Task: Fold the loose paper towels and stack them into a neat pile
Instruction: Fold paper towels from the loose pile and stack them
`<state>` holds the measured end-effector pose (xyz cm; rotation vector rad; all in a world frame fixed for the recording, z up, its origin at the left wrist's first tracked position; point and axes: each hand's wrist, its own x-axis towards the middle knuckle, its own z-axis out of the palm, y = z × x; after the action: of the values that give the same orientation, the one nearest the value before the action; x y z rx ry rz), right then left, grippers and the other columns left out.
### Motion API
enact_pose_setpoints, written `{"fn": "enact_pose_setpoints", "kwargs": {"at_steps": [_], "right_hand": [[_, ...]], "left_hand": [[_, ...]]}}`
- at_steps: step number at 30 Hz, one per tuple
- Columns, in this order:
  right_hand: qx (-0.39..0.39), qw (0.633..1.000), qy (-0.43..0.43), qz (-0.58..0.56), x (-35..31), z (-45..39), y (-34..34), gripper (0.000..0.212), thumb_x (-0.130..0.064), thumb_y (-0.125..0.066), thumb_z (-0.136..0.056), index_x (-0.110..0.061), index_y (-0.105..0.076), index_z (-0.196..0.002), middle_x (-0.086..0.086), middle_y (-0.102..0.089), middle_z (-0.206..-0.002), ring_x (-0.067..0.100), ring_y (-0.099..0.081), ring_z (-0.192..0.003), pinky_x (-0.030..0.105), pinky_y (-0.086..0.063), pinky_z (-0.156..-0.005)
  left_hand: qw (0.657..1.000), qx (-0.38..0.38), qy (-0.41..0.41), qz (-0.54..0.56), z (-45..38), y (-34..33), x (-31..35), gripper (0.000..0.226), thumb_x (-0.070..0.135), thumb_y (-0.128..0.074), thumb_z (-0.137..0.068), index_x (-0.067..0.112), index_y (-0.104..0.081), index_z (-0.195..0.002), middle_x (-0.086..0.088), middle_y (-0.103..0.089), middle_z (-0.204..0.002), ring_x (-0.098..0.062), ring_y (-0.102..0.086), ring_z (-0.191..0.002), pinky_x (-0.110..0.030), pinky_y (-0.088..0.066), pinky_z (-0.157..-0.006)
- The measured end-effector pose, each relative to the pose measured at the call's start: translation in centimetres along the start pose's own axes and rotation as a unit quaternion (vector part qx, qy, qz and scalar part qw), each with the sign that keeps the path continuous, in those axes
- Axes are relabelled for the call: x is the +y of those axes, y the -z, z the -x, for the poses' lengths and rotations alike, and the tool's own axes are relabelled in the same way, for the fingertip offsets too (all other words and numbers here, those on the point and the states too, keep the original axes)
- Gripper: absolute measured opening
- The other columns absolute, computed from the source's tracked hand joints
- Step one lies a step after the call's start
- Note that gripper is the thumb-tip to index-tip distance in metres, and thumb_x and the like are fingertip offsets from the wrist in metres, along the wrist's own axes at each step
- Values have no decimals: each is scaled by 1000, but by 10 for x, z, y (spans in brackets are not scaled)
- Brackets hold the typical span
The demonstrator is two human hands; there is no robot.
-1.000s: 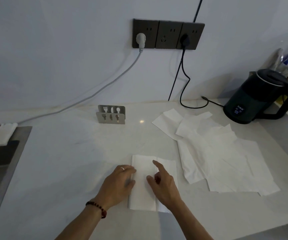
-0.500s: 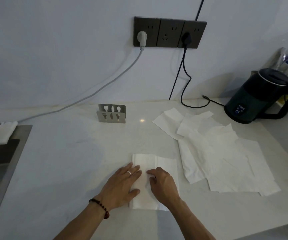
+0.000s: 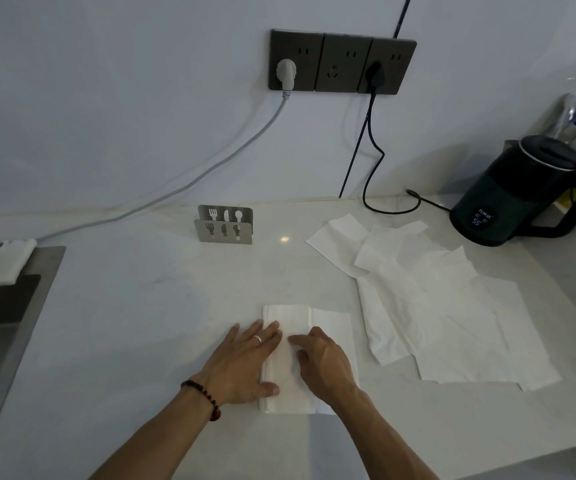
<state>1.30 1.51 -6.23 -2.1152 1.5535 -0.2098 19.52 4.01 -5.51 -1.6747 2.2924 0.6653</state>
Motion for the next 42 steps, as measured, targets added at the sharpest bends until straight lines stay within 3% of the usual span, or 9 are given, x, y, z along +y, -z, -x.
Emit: {"fn": "enact_pose_setpoints", "kwargs": {"at_steps": [9, 15, 21, 26, 29, 33, 36, 38, 42], "right_hand": [[-30, 997, -36, 67, 25, 12, 12, 64, -57, -53, -89, -32, -35, -145, -3, -35, -133, 16, -46, -119, 29, -48, -89], [96, 993, -43, 54, 58, 34, 21, 43, -36, -62, -88, -20, -60, -127, -1, -59, -114, 22, -57, -104, 34, -50, -86], [142, 971, -101, 161, 113, 46, 44, 61, -35, -84, -55, -17, -66, -111, 3, -65, -107, 28, -62, -98, 40, -55, -74], [140, 976, -130, 104, 132, 30, 50, 10, -10, -61, -79, -13, -67, -87, 3, -62, -96, 28, -57, -89, 35, -44, -68], [219, 968, -127, 1, 134, 24, 60, 5, -8, -63, -80, -12, -66, -81, 2, -64, -84, 28, -59, -81, 32, -42, -64], [271, 961, -1, -62, 113, 36, 75, 24, 1, -71, -68, -14, -70, -88, -6, -71, -90, 13, -62, -84, 25, -49, -70], [266, 960, 41, -74, 101, 48, 75, 21, -7, -74, -71, -16, -70, -89, -8, -72, -91, 9, -64, -84, 24, -52, -70], [241, 965, 40, -97, 97, 57, 72, 21, -10, -70, -72, -19, -69, -91, -11, -70, -95, 6, -63, -88, 23, -52, -74], [187, 975, 32, -112, 94, 74, 69, 36, -38, -60, -73, -29, -63, -108, -25, -59, -108, -4, -51, -103, 22, -41, -89]], "left_hand": [[999, -26, 31, 19, -4, 7, -7, 130, 73, -67, -66, 20, 14, -153, 6, 20, -160, -16, 20, -147, -49, 8, -120], [992, 124, -7, 24, -19, 10, 29, 69, 52, -39, -96, 15, -22, -152, -3, -7, -163, -18, 7, -150, -34, 13, -116], [987, 136, -68, 44, -54, 11, 94, 55, 37, -41, -99, 19, -30, -150, -1, -23, -159, -16, -7, -149, -31, 3, -119], [974, 163, -40, 150, -65, 12, 118, 40, 35, -44, -98, 22, -50, -136, 8, -53, -135, -10, -43, -127, -25, -30, -109], [918, 142, 51, 366, -71, 24, 130, 21, 32, -51, -96, 22, -67, -104, 8, -70, -103, -9, -64, -98, -30, -50, -93], [652, 7, 193, 733, -86, 49, 147, 33, 42, -53, -96, 11, -65, -99, -11, -72, -98, -27, -69, -92, -38, -57, -82], [543, -29, 184, 819, -96, 50, 155, 35, 40, -59, -93, 10, -67, -110, -13, -73, -106, -28, -68, -98, -37, -56, -78], [526, -6, 183, 830, -101, 47, 158, 32, 25, -64, -91, 6, -66, -117, -14, -72, -109, -32, -68, -102, -42, -56, -82], [597, 71, 179, 778, -98, 47, 154, 27, -2, -60, -87, 8, -68, -112, -13, -74, -101, -33, -69, -95, -46, -58, -83]]}}
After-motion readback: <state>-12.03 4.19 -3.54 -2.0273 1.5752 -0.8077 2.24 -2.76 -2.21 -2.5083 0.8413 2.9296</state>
